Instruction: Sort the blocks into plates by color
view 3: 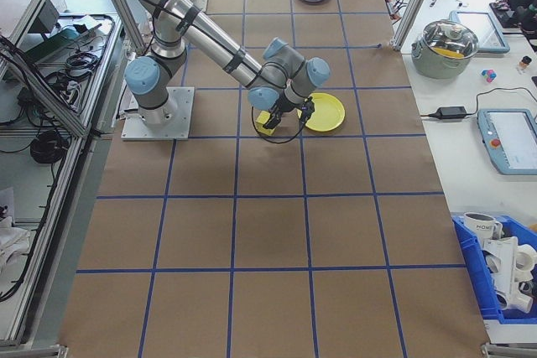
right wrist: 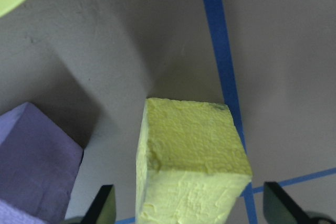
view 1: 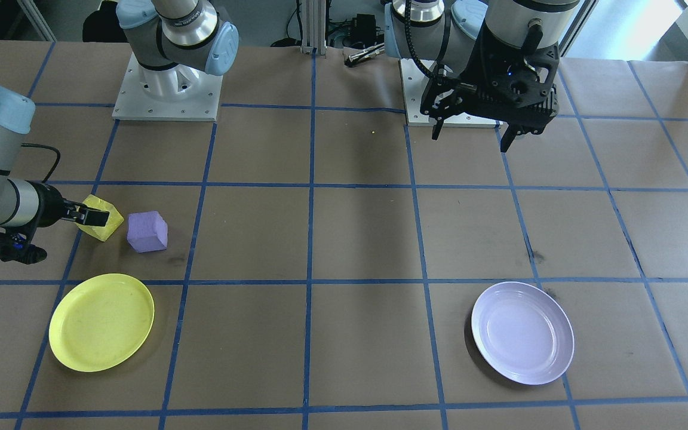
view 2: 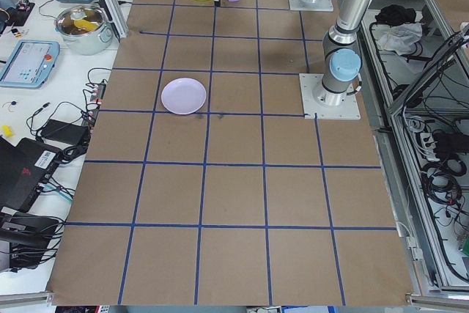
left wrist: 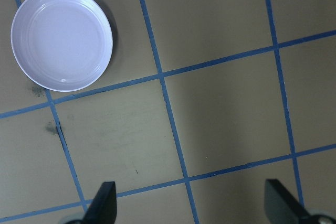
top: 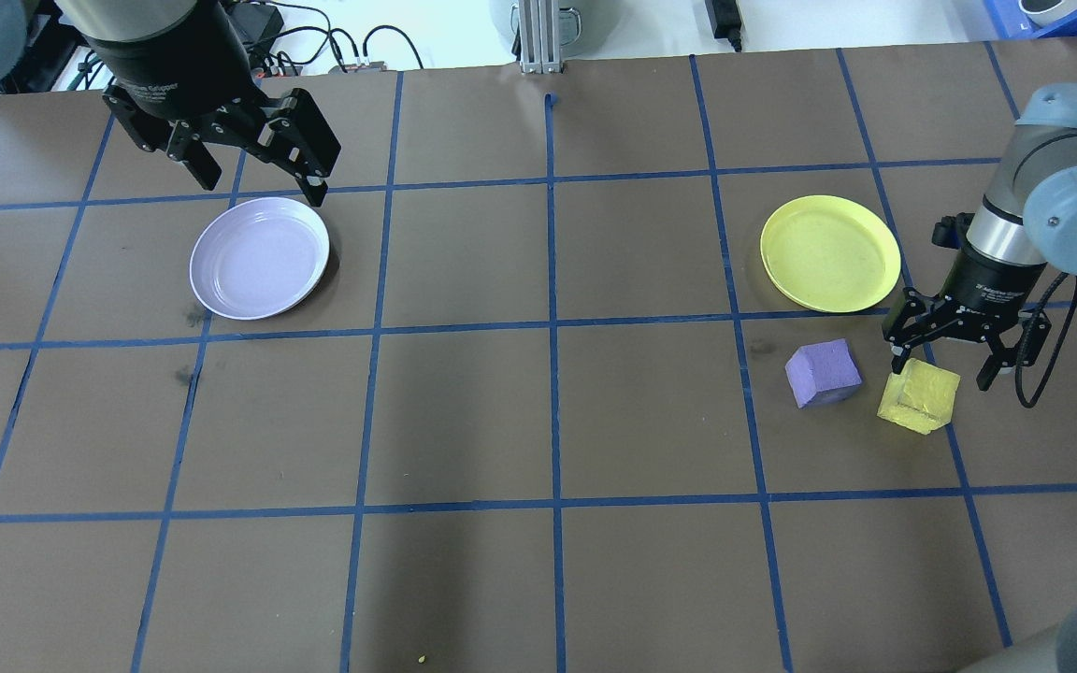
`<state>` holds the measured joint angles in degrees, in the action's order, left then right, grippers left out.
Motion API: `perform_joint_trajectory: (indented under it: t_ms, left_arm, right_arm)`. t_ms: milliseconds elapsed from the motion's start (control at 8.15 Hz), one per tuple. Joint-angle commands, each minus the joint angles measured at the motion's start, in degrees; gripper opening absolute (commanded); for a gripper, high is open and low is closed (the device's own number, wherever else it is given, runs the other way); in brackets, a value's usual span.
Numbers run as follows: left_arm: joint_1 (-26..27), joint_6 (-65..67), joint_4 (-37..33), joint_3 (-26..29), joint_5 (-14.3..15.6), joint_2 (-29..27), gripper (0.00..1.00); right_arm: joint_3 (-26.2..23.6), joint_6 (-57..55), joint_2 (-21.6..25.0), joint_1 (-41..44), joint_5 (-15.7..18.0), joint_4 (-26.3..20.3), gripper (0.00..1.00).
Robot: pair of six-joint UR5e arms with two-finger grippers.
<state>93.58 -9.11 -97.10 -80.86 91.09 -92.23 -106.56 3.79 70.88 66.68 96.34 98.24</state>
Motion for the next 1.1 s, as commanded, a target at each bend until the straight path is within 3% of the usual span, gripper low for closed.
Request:
perform_joint_trajectory:
  t_ms: [0,123,245,368,491,613,982]
  left_arm:
    - [0.02,-0.03,0.07,-0.44,0.31,0.29,1.0]
    - [0.02,-0.03,0.07,-0.79,0.23,0.47,1.0]
    - [0.02,0.06,0.16,-0.79,0.14,0.47,1.0]
    - [0.02,0.15,0.42,-0.7,0.05,0.21,1.0]
    - [0.02,0.15,0.42,-0.7,0.05,0.03,1.0]
    - [0.02,0.15,0.42,-0.7,0.05,0.03,1.0]
    - [0.11,0.15,0.51,-0.7,0.05,-0.06,1.0]
  right_arm:
    - [-0.05,0.43,-2.58,-0.06,0.34,1.07,1.0]
    - [-0.14,0.61,-3.28,-0.06,0.34,1.16,1.0]
    - [0.03,0.7,-3.12,-0.06,0.34,1.25,0.71]
    - [0.12,0.61,-3.03,-0.06,0.25,1.25,0.09]
    - [0.29,0.52,-2.94,-0.06,-0.27,1.25,0.0]
    - [0.91,0.69,-2.33,-0.06,-0.71,1.25,0.0]
    - [10.02,2.61,1.1,0.72,-2.29,-0.76,0.0]
